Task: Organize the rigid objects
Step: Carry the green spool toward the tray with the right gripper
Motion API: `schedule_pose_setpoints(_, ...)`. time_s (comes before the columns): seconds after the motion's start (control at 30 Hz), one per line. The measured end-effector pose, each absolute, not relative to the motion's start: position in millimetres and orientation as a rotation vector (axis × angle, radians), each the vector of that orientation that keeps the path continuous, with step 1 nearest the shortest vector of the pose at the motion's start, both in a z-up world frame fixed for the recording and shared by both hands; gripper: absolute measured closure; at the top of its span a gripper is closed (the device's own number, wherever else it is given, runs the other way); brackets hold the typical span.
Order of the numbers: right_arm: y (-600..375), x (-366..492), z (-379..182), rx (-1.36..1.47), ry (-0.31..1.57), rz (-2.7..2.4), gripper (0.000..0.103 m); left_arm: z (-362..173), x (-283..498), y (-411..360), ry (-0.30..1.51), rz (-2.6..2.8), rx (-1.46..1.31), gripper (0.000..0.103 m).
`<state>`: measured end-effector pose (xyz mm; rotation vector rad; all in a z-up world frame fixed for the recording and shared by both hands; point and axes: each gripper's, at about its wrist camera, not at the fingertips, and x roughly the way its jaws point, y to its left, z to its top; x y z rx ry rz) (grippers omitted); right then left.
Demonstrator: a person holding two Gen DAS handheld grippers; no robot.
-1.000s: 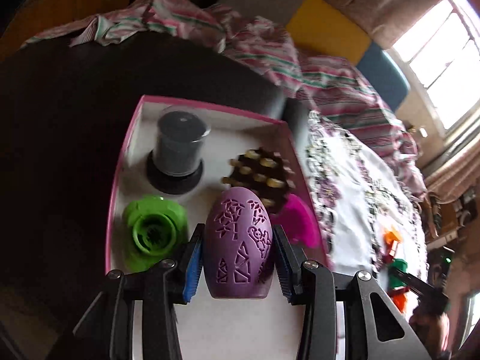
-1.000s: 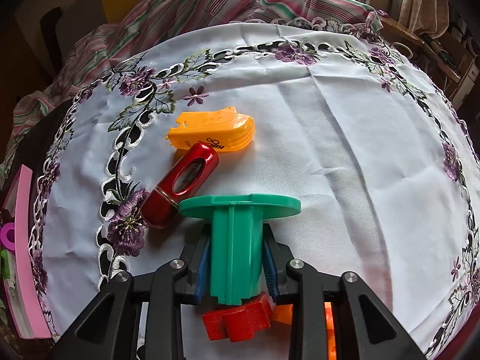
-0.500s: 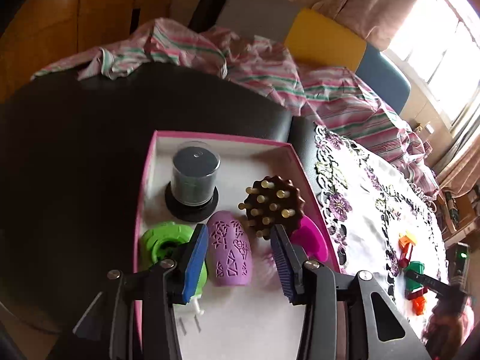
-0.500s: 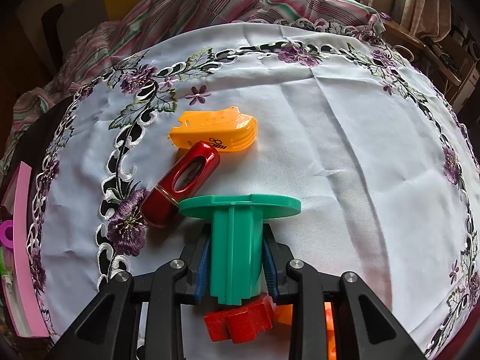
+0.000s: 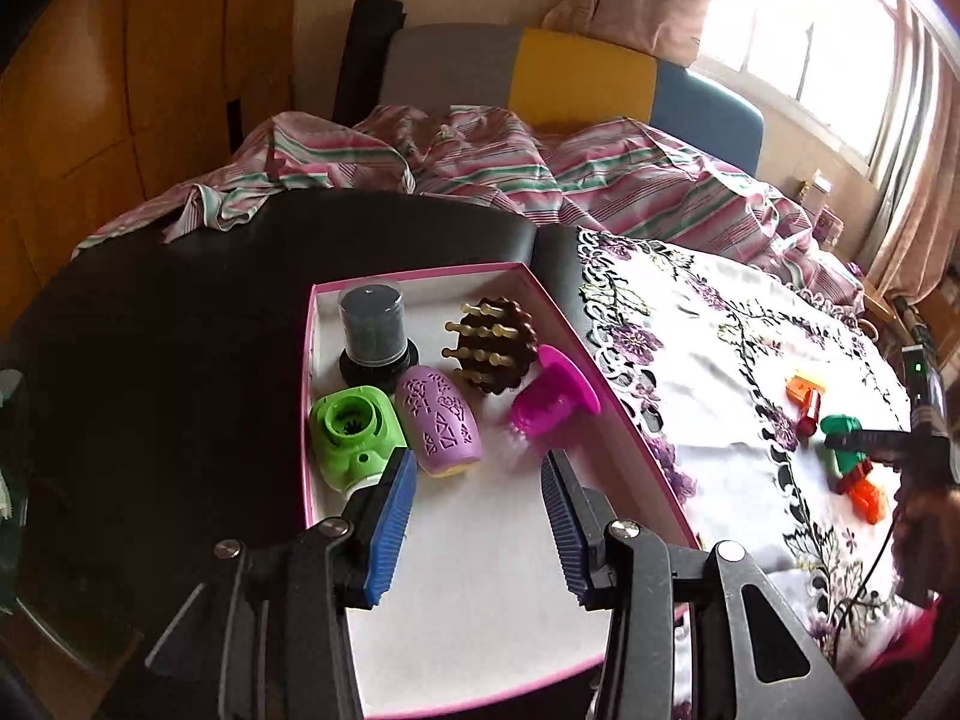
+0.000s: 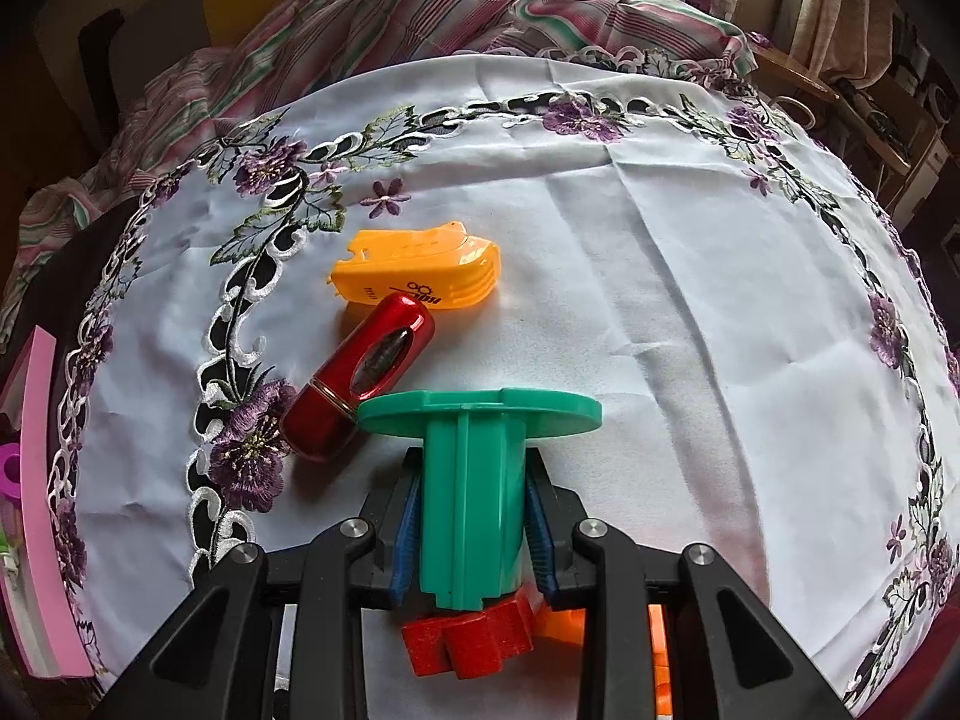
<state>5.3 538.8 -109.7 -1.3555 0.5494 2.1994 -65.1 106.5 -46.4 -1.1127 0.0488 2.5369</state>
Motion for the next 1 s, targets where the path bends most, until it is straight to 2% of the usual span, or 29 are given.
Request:
schedule_pose_setpoints(0.53,519.8,6.5,-72.0,-1.158,0.569,2.424,0.073,-50.1,-47.4,102.0,0.065,2.537,-1.133,0.057)
schedule_pose_setpoints(1.0,485.9,-9.9,-71.3,-1.245,0.606,2.596,0.073,-47.6,-53.5,44.5,-0.049,2.641,-1.147,0.057)
